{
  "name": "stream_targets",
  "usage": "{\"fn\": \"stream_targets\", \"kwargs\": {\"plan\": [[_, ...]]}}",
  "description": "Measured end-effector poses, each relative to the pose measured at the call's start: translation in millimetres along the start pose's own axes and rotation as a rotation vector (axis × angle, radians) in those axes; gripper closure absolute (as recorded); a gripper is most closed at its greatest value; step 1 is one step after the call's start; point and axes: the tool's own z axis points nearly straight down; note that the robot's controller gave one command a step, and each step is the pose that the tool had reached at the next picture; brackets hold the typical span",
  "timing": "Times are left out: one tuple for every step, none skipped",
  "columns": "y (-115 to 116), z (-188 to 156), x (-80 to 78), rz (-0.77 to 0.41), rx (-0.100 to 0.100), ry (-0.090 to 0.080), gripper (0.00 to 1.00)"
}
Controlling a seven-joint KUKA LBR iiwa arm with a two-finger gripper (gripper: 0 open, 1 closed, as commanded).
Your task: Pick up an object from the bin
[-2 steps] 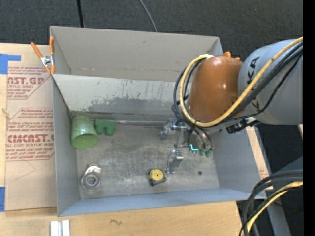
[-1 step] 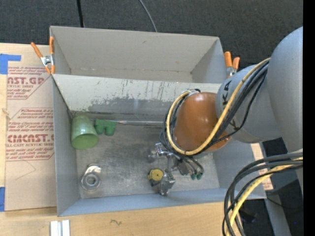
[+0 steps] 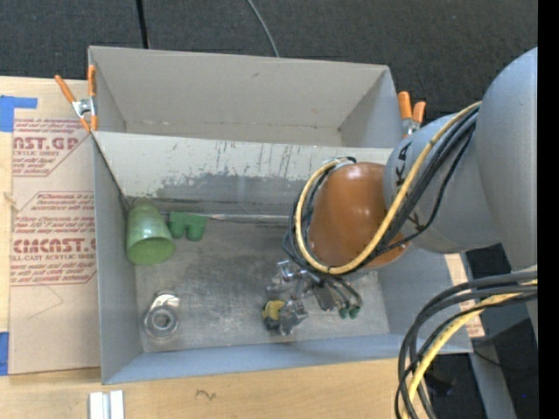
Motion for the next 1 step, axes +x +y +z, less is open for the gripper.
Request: {"fn": "stream_targets", "kwargs": {"plan": [[-9.2, -162.5, 2.4, -0.135, 0.003, -0.008, 1.00]]}}
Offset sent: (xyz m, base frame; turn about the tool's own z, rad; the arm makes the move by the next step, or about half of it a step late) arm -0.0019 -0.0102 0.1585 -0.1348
